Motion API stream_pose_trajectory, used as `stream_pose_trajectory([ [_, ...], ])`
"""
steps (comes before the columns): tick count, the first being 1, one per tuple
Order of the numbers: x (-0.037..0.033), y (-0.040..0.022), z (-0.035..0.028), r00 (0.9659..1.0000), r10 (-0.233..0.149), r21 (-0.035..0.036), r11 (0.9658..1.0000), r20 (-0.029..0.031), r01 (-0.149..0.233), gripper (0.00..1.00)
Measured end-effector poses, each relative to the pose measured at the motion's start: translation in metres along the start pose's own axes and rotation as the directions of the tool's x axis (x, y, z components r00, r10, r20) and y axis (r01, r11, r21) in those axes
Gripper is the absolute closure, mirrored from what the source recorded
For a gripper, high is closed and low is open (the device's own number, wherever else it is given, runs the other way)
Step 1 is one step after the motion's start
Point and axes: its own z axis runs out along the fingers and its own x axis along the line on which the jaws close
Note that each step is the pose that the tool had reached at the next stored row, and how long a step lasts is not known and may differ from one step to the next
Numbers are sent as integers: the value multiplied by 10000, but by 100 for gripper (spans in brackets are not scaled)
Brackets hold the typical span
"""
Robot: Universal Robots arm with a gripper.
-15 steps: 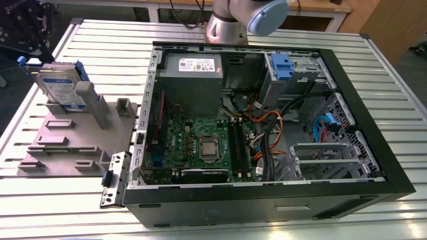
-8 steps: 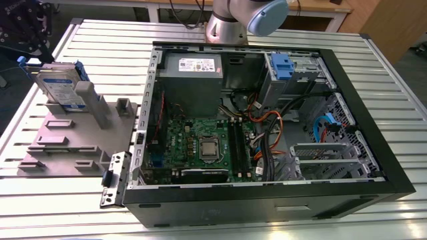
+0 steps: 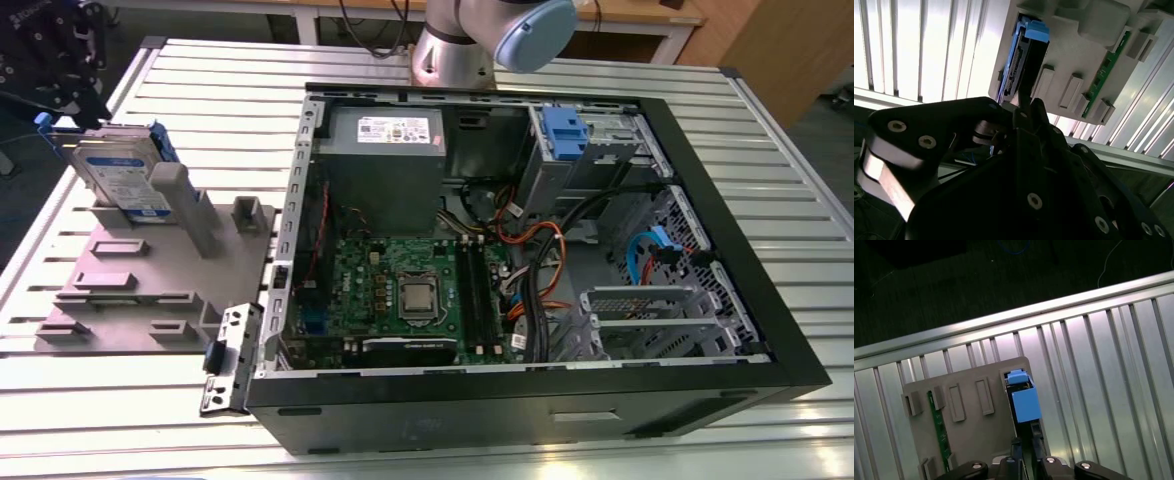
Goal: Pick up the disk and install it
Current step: 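Pick up the disk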
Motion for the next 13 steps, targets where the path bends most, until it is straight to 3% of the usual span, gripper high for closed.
stream_pose_trajectory([
  [1, 0, 0, 0, 10000, 0, 0, 10000, 0, 0, 77],
  [3, 0, 0, 0, 10000, 1, 0, 10000, 0, -1, 65],
  [4, 0, 0, 0, 10000, 1, -1, 10000, 0, -1, 65],
  [6, 0, 0, 0, 10000, 2, 0, 10000, 0, -2, 53],
  [9, 0, 0, 0, 10000, 2, 0, 10000, 0, -2, 47],
  [10, 0, 0, 0, 10000, 3, 0, 10000, 0, -3, 41],
  [13, 0, 0, 6, 10000, -4, -19, 10000, 0, 4, 41],
])
